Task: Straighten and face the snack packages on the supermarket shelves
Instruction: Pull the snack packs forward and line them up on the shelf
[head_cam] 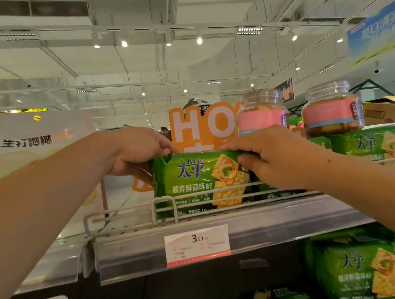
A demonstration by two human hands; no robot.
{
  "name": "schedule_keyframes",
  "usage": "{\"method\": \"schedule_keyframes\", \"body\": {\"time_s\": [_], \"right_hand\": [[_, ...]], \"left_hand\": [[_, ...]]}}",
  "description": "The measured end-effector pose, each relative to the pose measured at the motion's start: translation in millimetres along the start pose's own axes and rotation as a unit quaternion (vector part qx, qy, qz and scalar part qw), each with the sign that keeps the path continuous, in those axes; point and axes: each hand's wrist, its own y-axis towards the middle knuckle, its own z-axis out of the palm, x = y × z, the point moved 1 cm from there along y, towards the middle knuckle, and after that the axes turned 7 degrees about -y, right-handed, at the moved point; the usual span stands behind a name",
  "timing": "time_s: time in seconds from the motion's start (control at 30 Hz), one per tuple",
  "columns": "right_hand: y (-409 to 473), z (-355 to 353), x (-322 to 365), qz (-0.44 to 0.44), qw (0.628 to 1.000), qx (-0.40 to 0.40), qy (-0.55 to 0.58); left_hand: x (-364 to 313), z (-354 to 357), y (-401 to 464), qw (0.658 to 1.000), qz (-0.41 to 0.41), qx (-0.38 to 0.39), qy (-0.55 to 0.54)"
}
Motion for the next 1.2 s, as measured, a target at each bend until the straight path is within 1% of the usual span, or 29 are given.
{"method": "schedule_keyframes", "body": {"time_s": [0.1, 0.17, 0.2, 0.27, 0.33, 0.47, 0.67, 0.83, 0.87, 0.9, 0.93, 0.97, 1.03, 1.07, 1.1, 1.13, 1.17, 1.2], "right_hand": [[0.9, 1.4, -0.9, -0.002, 1.0, -0.016, -0.006], [1.7, 1.0, -0.7, -0.003, 1.0, -0.022, -0.008], [2.2, 1.1, -0.4, -0.007, 1.0, -0.018, -0.009], [2.6, 1.6, -0.5, -0.007, 1.0, -0.01, -0.013], [2.7, 1.9, -2.4, 0.0, 1.0, -0.01, -0.008], [2.3, 3.6, -4.6, 0.008, 0.999, -0.028, 0.021], [3.8, 5.0, -2.3, 0.018, 0.999, -0.027, 0.02], [2.3, 6.6, -1.9, 0.026, 0.999, -0.032, 0.025], [1.1, 6.7, -0.7, 0.023, 0.999, -0.031, 0.024], [-0.5, 6.5, 0.6, 0.016, 0.999, -0.039, 0.019], [-2.9, 6.1, 1.8, 0.003, 0.998, -0.058, 0.015], [-6.6, 5.2, 2.9, -0.01, 0.996, -0.088, 0.019], [-17.1, 1.6, 2.9, -0.025, 0.986, -0.157, 0.051], [-23.7, -0.3, 0.6, -0.028, 0.979, -0.192, 0.063], [-31.7, -1.0, -3.3, -0.028, 0.972, -0.224, 0.067], [-40.8, -1.3, -7.9, -0.023, 0.967, -0.247, 0.061], [-50.3, -1.0, -13.1, -0.01, 0.964, -0.261, 0.05], [-60.4, -0.3, -18.8, 0.01, 0.963, -0.267, 0.039]], "left_hand": [[-2.2, -1.6, -6.8, 1.0, 0.006, 0.003, 0.017], [-4.5, -0.3, -11.0, 0.999, 0.029, 0.004, 0.024], [-5.7, 3.1, -13.1, 0.998, 0.043, 0.018, 0.035], [-8.1, 10.3, -16.7, 0.992, 0.06, 0.047, 0.1], [-10.9, 15.8, -18.5, 0.988, 0.064, 0.034, 0.139], [-13.2, 22.3, -19.0, 0.99, 0.057, 0.002, 0.126], [-9.6, 27.6, -21.7, 0.99, 0.082, -0.029, 0.11], [-15.4, 27.7, -22.5, 0.984, 0.068, -0.028, 0.165], [-16.9, 29.1, -24.4, 0.982, 0.082, -0.038, 0.167], [-18.6, 31.6, -25.9, 0.976, 0.114, -0.054, 0.176], [-20.6, 35.7, -28.1, 0.962, 0.163, -0.077, 0.204], [-23.0, 42.5, -31.6, 0.937, 0.221, -0.104, 0.248], [-25.6, 62.4, -40.9, 0.867, 0.34, -0.158, 0.329], [-26.0, 74.2, -45.5, 0.828, 0.384, -0.181, 0.366], [-25.3, 86.4, -49.2, 0.791, 0.417, -0.202, 0.4], [-22.8, 99.0, -51.8, 0.761, 0.441, -0.221, 0.421], [-19.6, 111.3, -53.4, 0.746, 0.457, -0.237, 0.423], [-16.5, 122.0, -54.4, 0.742, 0.467, -0.248, 0.412]]}}
